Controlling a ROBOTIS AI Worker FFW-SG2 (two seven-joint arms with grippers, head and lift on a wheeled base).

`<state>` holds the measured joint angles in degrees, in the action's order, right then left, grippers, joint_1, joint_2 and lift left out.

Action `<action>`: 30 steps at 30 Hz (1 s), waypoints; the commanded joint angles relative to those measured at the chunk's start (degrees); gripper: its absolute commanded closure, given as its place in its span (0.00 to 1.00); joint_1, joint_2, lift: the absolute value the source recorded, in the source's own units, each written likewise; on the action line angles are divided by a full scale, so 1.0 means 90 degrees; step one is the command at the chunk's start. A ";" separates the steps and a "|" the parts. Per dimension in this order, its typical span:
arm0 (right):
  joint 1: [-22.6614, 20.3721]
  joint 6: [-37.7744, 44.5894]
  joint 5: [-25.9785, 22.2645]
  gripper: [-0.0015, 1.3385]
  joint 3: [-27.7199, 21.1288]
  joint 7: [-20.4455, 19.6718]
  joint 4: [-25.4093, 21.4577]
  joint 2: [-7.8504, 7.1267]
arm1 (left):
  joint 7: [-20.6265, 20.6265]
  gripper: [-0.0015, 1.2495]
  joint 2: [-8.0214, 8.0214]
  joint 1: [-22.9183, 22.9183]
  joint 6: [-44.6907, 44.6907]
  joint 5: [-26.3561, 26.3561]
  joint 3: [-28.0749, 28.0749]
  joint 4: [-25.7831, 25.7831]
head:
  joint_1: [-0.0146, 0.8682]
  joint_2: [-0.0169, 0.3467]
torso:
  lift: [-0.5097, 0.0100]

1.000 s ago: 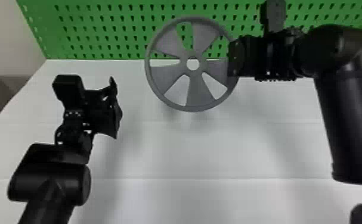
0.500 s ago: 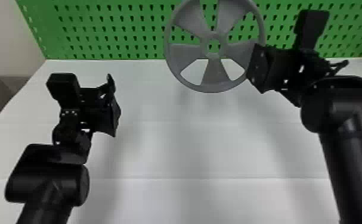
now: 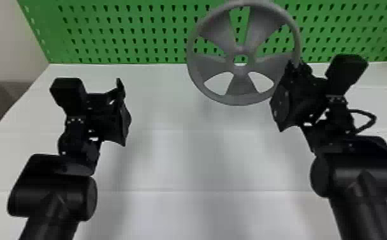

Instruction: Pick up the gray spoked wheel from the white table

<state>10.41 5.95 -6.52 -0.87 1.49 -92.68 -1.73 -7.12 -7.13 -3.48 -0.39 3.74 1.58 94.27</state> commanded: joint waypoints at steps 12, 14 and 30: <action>-0.0551 -0.1248 0.0304 0.87 0.0126 -0.0010 0.0395 -0.0052 | 0.0000 0.13 0.0001 0.0074 -0.0006 0.0141 0.0000 0.0004 | 0.89 0.23 | 0.82; -0.0590 -0.1248 0.0353 0.87 0.0145 0.0000 0.0415 -0.0052 | 0.0000 0.13 0.0001 0.0093 0.0004 0.0180 -0.0019 -0.0006 | 0.89 0.23 | 0.82; -0.0541 -0.1179 0.0431 0.87 0.0233 0.0000 0.0415 -0.0120 | 0.0010 0.13 0.0001 0.0172 -0.0015 0.0464 0.0010 -0.0006 | 0.89 0.23 | 0.82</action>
<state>5.50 -5.12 -2.78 1.09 1.49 -88.95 -2.79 -7.03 -7.12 -2.06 -0.44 7.68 1.49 94.22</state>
